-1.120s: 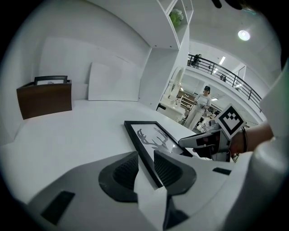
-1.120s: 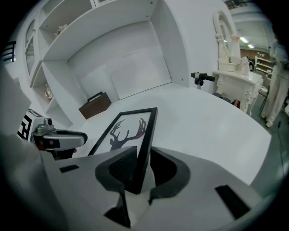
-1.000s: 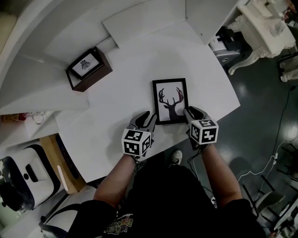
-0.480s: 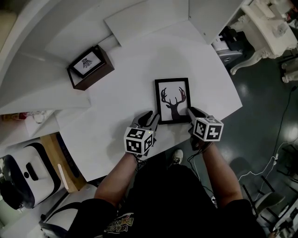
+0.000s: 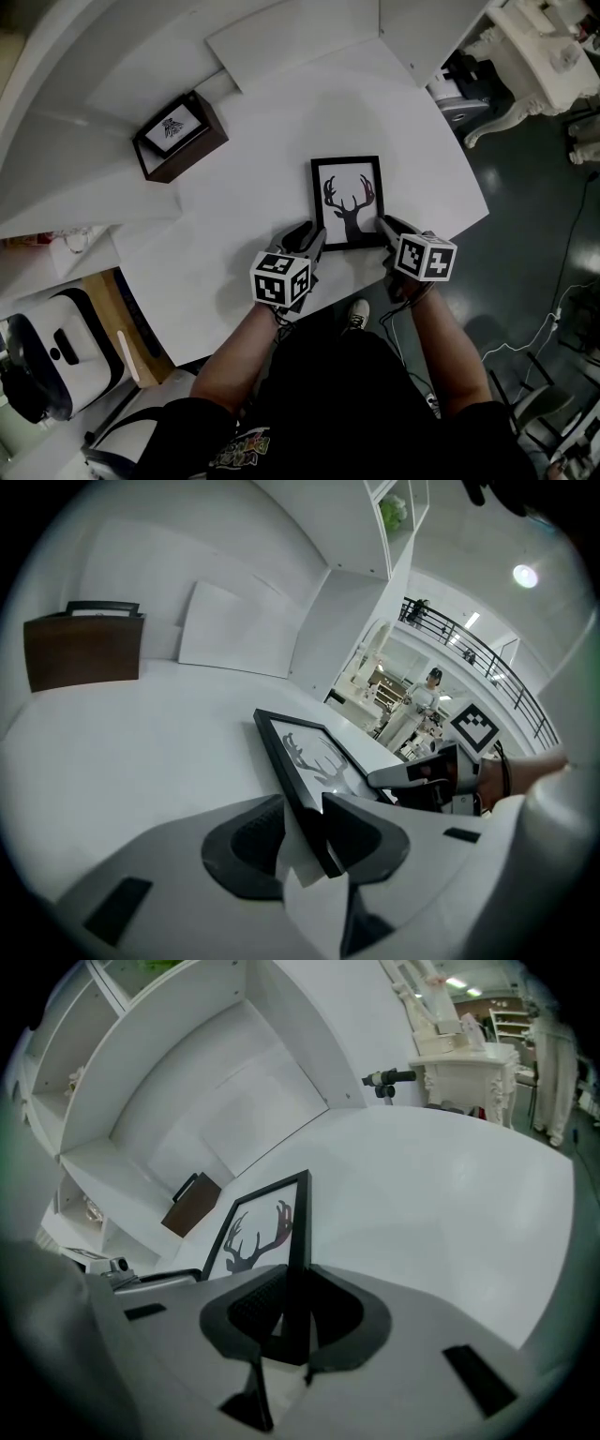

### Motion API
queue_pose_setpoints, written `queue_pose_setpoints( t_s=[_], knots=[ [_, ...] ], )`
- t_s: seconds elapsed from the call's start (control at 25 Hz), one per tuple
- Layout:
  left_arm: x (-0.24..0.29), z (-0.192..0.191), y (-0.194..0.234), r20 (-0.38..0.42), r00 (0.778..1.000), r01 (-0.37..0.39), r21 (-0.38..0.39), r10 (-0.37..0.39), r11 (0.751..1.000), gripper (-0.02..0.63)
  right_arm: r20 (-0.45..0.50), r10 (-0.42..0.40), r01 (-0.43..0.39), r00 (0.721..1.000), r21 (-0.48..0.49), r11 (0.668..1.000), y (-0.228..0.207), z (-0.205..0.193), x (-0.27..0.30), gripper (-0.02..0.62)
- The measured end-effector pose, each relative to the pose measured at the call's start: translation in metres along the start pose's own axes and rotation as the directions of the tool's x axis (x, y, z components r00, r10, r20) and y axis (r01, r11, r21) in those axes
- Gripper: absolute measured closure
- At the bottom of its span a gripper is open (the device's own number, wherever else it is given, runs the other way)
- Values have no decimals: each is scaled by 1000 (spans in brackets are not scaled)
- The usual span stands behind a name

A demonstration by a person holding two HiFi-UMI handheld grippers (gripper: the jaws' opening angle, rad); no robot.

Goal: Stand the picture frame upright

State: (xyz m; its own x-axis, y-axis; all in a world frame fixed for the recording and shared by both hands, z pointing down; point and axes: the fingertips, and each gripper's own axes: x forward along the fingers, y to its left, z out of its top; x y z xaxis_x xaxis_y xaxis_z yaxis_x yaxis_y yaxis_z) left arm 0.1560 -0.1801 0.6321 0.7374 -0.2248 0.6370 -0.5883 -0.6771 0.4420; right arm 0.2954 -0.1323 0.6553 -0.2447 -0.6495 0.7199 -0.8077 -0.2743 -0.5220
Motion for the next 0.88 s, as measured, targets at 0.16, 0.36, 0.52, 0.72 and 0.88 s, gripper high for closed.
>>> queue_pose_setpoints(
  t_s=[0.16,0.36,0.52,0.72,0.88],
  knots=[
    [5,5,-2,2,1000,27,-62,-27,998,468,-7,37,-37,999,41,998,0,0,1,531],
    [10,11,-5,11,998,63,-136,-62,989,439,-16,80,-78,997,92,993,2,3,0,531],
    [17,15,-12,6,994,104,-172,-105,980,437,-21,87,-84,996,100,991,2,2,-1,531],
    [23,23,-9,25,989,150,-280,-149,948,436,-18,88,-86,996,97,992,3,3,-1,531],
    [29,23,-9,54,973,222,-492,-225,842,437,-13,84,-83,996,93,992,3,3,-1,531]
  ],
)
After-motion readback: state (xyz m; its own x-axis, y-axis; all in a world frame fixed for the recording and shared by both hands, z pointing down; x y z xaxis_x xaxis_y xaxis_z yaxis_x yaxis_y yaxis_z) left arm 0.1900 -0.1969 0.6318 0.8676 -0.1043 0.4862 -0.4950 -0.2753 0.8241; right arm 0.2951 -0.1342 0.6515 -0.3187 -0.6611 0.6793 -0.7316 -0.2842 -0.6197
